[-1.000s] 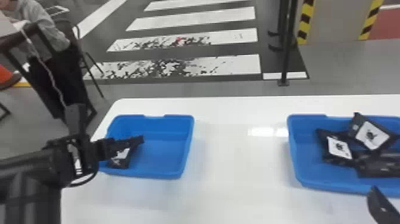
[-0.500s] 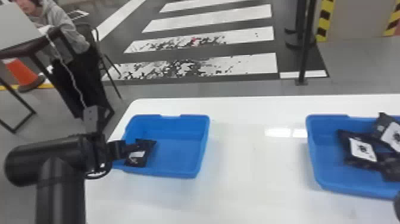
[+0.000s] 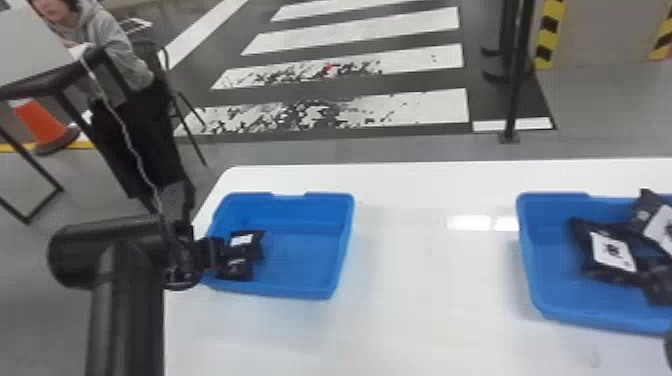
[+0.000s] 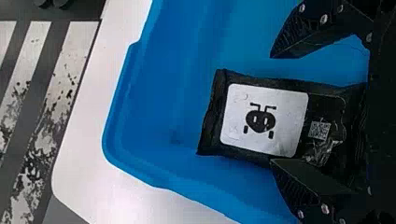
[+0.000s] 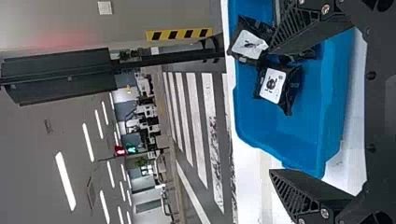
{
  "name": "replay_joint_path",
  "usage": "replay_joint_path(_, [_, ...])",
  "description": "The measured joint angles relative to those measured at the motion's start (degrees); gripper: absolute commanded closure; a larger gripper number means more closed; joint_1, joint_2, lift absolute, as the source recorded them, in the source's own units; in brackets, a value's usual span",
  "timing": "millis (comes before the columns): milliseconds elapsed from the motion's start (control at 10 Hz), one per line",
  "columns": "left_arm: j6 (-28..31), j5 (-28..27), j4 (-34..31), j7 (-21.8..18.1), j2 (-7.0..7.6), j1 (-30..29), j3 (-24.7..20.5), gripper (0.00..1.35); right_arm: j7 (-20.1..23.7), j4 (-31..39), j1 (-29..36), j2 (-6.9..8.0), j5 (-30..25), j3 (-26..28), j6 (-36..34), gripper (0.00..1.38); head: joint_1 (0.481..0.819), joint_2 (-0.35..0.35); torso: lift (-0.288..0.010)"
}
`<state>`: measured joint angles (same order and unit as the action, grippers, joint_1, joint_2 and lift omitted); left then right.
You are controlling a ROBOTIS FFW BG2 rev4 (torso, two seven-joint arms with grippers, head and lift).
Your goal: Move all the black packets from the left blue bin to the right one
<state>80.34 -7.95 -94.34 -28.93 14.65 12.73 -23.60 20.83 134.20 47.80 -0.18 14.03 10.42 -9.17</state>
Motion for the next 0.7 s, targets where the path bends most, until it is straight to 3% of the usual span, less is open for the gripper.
replay_joint_path(100, [1.3, -0.8, 2.9, 0.0, 0.23, 1.4, 0.4, 0.53, 0.0, -0.1, 0.0, 0.0, 0.1, 0.0, -0.2, 0.12, 0.695, 0.316, -0.154])
replay_joint_path(200, [2.4, -0.9, 5.4, -0.1, 0.81, 2.3, 1.6, 0.87, 0.0, -0.2, -0.1, 0.0, 0.3, 0.0, -0.2, 0.12, 0.695, 0.315, -0.154])
replay_joint_path(300, [3.2, -0.8, 6.4, -0.1, 1.32, 2.6, 2.7, 0.99, 0.0, -0.3, -0.1, 0.0, 0.5, 0.0, -0.2, 0.12, 0.695, 0.311, -0.154])
replay_joint_path(400, [3.3, -0.5, 6.7, -0.2, 1.41, 2.5, 2.9, 1.23, 0.0, -0.4, -0.1, -0.02, 0.8, 0.1, -0.2, 0.12, 0.695, 0.309, -0.154])
replay_joint_path(700, [-1.8, 2.4, 6.6, -2.6, 1.27, 0.9, 2.6, 1.21, 0.0, -0.5, -0.1, -0.11, 1.3, 0.1, -0.4, 0.13, 0.695, 0.289, -0.154])
